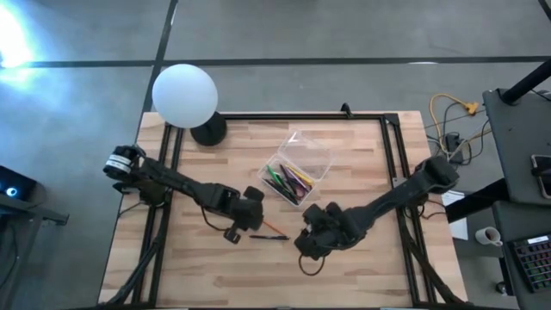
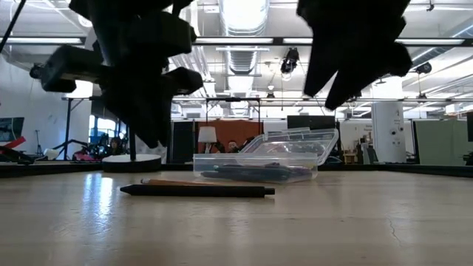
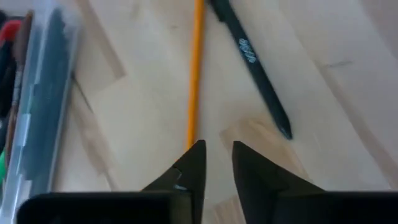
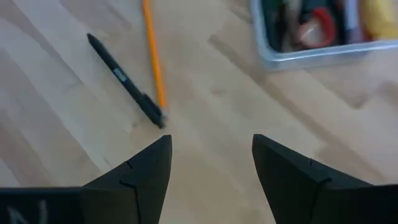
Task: Pick & place school supplies into a supply box
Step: Put the yellow pencil into the transparent supply box
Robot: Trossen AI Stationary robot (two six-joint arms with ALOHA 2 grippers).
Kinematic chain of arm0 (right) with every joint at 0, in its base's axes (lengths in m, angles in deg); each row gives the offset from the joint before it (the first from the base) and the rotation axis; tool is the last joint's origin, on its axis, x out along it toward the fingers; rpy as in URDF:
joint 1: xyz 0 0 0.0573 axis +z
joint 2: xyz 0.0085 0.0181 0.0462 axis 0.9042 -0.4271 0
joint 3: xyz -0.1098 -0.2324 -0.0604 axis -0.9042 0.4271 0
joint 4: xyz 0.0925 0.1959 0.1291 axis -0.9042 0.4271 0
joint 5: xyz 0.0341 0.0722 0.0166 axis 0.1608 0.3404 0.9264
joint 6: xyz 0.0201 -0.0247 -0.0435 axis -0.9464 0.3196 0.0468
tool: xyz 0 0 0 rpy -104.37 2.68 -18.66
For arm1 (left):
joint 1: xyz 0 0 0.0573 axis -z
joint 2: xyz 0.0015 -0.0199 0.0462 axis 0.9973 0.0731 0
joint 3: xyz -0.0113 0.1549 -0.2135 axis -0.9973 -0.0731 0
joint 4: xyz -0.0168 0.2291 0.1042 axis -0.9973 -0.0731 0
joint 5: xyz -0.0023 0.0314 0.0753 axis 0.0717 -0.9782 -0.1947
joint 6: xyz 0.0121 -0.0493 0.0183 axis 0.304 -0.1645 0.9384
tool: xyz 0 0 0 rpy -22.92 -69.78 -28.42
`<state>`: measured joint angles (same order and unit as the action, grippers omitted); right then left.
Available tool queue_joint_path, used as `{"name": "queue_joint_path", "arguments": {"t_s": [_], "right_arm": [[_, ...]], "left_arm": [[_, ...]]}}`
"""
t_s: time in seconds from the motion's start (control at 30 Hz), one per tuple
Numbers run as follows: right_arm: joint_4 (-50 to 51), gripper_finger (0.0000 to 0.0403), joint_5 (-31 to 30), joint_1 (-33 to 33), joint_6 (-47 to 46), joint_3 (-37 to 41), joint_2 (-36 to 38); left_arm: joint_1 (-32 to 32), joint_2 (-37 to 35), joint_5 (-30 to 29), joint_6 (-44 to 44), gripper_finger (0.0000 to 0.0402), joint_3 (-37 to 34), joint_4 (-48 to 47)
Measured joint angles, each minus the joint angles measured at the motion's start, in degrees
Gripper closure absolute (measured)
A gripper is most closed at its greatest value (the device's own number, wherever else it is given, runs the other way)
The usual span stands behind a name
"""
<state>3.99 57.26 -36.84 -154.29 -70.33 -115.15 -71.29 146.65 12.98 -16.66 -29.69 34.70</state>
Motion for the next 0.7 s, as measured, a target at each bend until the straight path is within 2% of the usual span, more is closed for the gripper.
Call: {"name": "queue_joint_path", "arguments": {"t_s": [0.1, 0.3, 0.47, 0.57, 0.7], "right_arm": [[-3.52, 0.0188, -0.15, -0.23, -2.28, -0.07, -2.12], [-3.23, 0.0188, -1.15, -0.50, -5.58, -0.55, -3.12], [-2.94, 0.0188, -1.40, -0.66, -6.44, -0.60, -2.27], [-3.25, 0.0188, -1.47, -0.76, -9.10, -0.63, -2.21], [-3.68, 0.0188, -1.52, -0.81, -15.89, -0.85, -2.26]], "left_arm": [[-1.06, 0.69, -0.88, 0.23, 0.0322, -1.09, 2.19], [-1.68, 2.35, -0.72, 5.93, 0.0315, -4.40, 9.88], [-2.74, 4.33, 0.46, 6.74, 0.0314, -5.63, 10.20], [-4.15, 5.87, 0.86, 4.77, 0.0315, -5.89, 11.00], [-6.87, 7.10, 3.56, -2.30, 0.0324, -5.65, 11.21]]}}
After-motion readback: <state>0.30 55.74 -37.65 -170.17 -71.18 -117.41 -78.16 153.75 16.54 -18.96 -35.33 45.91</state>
